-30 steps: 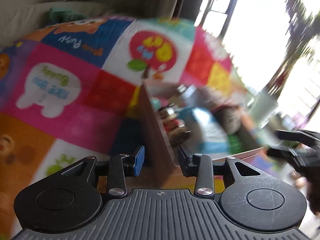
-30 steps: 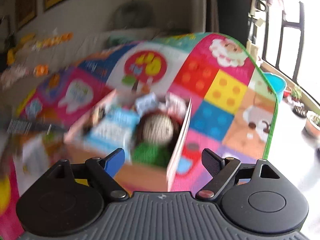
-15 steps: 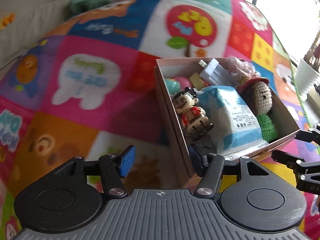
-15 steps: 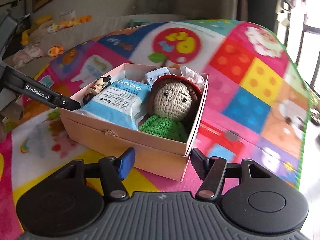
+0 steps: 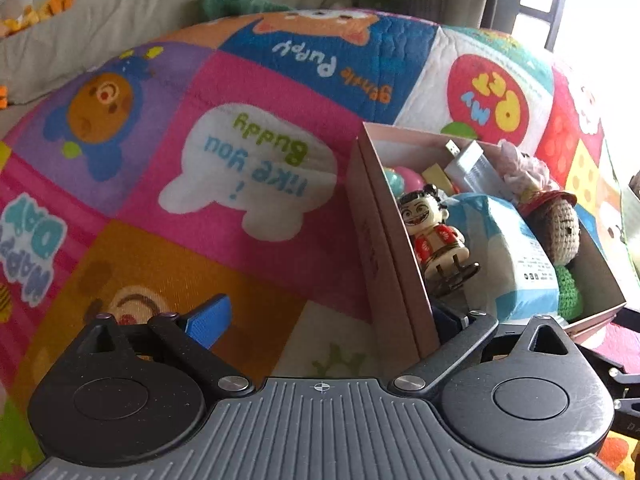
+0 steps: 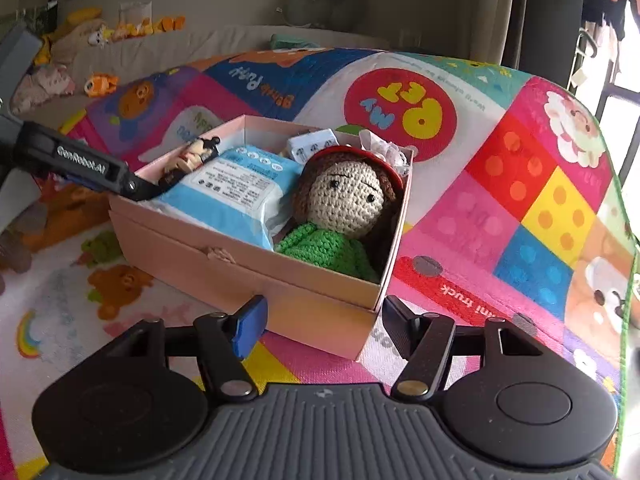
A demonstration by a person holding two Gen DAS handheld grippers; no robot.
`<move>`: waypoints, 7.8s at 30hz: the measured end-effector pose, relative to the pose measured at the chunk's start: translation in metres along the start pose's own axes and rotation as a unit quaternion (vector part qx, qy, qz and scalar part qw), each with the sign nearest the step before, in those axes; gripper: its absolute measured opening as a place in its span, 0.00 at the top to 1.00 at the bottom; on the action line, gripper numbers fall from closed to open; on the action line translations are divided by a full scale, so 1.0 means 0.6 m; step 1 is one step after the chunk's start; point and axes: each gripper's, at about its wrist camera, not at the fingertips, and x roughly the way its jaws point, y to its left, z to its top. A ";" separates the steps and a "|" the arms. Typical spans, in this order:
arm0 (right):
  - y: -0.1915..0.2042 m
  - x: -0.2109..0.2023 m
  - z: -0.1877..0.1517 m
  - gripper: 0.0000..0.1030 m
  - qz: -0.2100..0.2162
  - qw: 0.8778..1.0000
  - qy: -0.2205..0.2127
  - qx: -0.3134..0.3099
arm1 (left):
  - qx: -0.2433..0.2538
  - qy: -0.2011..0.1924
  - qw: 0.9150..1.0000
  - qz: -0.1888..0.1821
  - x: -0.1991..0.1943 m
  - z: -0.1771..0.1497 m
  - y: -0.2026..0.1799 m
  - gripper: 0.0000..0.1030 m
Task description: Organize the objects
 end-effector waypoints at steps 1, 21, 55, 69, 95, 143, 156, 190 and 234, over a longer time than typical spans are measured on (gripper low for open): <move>0.000 -0.001 -0.001 0.39 -0.006 1.000 0.003 0.003 | 0.001 -0.010 1.000 0.003 -0.005 -0.001 -0.001 0.03; 0.040 -0.100 -0.121 0.00 -0.052 0.992 0.057 0.095 | 0.045 -0.046 0.998 0.026 -0.149 -0.229 -0.137 0.03; 0.019 -0.044 -0.101 0.00 -0.057 0.990 0.023 0.127 | 0.016 -0.052 0.995 0.082 -0.096 -0.195 -0.143 0.01; 0.020 -0.043 -0.101 0.00 -0.057 0.990 0.023 0.128 | 0.015 -0.052 0.995 0.081 -0.096 -0.194 -0.143 0.01; 0.021 -0.042 -0.101 0.00 -0.057 0.990 0.023 0.128 | 0.015 -0.052 0.995 0.081 -0.097 -0.195 -0.142 0.01; 0.021 -0.042 -0.102 0.00 -0.057 0.990 0.023 0.128 | 0.015 -0.052 0.995 0.080 -0.096 -0.194 -0.143 0.01; 0.020 -0.042 -0.102 0.00 -0.057 0.990 0.023 0.128 | 0.015 -0.052 0.995 0.080 -0.096 -0.194 -0.142 0.01; 0.019 -0.043 -0.101 0.00 -0.057 0.990 0.023 0.127 | 0.015 -0.052 0.995 0.080 -0.097 -0.193 -0.142 0.01; 0.020 -0.042 -0.101 0.00 -0.057 0.990 0.023 0.128 | 0.016 -0.051 0.995 0.081 -0.096 -0.194 -0.142 0.01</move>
